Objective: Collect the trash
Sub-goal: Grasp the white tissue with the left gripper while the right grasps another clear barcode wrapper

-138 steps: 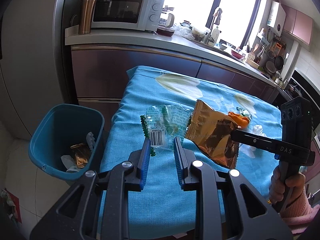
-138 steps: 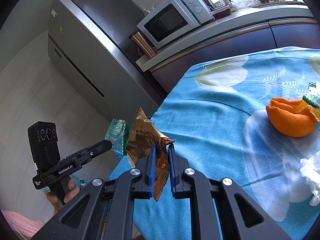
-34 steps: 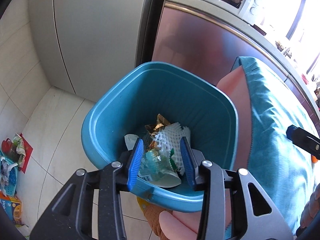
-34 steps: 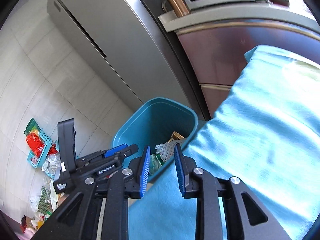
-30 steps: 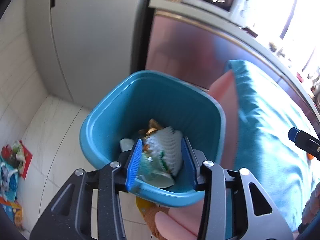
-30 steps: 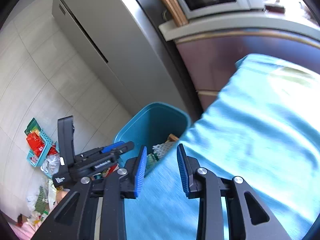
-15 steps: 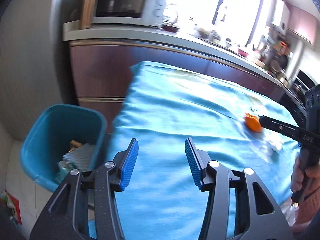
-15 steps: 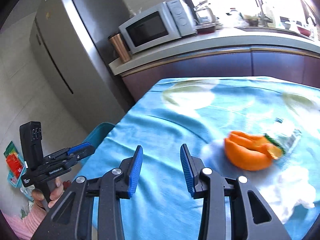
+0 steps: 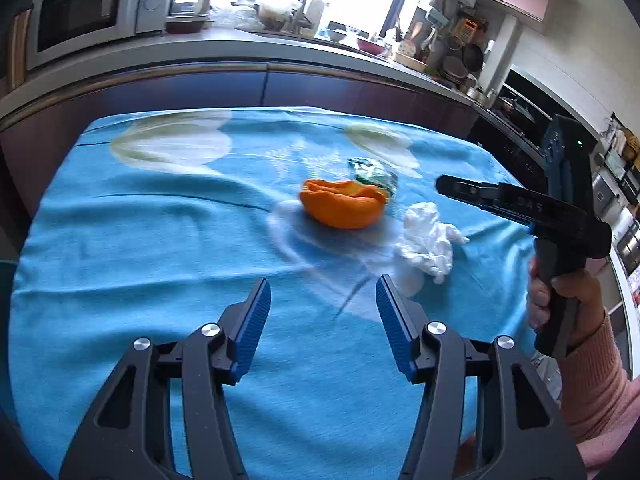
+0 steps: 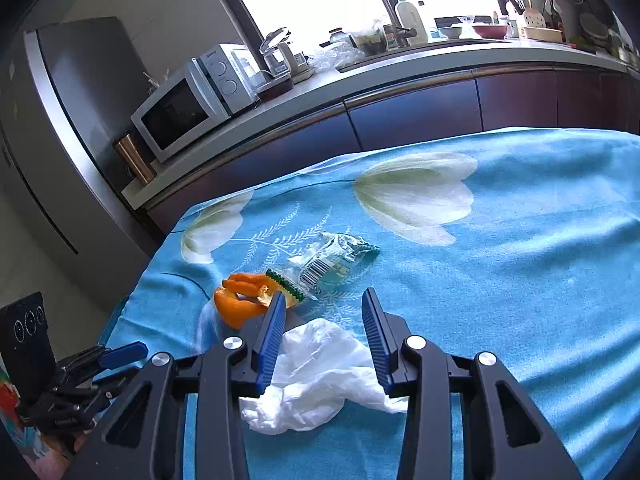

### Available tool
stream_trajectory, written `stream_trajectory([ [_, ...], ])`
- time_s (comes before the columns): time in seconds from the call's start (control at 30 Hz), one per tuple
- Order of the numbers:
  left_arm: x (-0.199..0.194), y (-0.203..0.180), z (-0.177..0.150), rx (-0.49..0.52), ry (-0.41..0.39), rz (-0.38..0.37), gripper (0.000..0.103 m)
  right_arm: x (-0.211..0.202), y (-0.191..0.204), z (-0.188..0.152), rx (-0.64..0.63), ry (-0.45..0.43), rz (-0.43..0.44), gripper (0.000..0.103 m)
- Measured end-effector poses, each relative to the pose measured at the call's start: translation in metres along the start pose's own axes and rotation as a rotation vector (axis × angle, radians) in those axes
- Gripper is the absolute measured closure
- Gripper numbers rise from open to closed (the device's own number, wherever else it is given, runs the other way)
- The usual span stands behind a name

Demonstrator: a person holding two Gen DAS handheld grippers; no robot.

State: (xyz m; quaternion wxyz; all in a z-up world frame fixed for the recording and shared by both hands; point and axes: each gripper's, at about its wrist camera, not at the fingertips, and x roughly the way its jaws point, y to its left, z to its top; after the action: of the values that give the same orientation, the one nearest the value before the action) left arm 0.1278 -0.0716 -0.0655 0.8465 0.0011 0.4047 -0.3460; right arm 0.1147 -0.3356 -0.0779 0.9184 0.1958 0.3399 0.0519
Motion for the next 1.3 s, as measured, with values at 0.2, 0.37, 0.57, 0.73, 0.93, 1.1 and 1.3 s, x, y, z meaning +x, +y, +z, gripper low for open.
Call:
stream_trajectory([
  [0.2, 0.043, -0.042, 0.008, 0.027, 0.09, -0.087, 0.037, 0.013, -0.006, 0.002, 0.008, 0.024, 0.021, 0.065],
  [0.37, 0.076, -0.064, 0.011, 0.033, 0.153, -0.085, 0.037, 0.018, -0.011, 0.005, 0.016, 0.03, 0.042, 0.065],
  [0.57, 0.086, -0.074, 0.014, 0.029, 0.165, -0.086, 0.059, 0.028, -0.013, 0.009, 0.026, 0.048, 0.065, 0.063],
  [0.73, 0.085, -0.066, 0.011, 0.005, 0.179, -0.104, 0.093, 0.039, -0.009, 0.016, 0.021, 0.061, 0.072, 0.057],
  [0.93, 0.07, -0.051, 0.006, -0.017, 0.161, -0.09, 0.094, 0.057, -0.003, 0.022, 0.038, 0.099, 0.083, 0.042],
  [1.1, 0.055, -0.034, 0.002, -0.033, 0.14, -0.06, 0.094, 0.068, 0.0, 0.02, 0.068, 0.11, 0.073, 0.043],
  [1.3, 0.037, -0.016, -0.004, -0.057, 0.116, -0.029, 0.094, 0.068, -0.01, 0.018, 0.124, 0.102, 0.092, 0.068],
])
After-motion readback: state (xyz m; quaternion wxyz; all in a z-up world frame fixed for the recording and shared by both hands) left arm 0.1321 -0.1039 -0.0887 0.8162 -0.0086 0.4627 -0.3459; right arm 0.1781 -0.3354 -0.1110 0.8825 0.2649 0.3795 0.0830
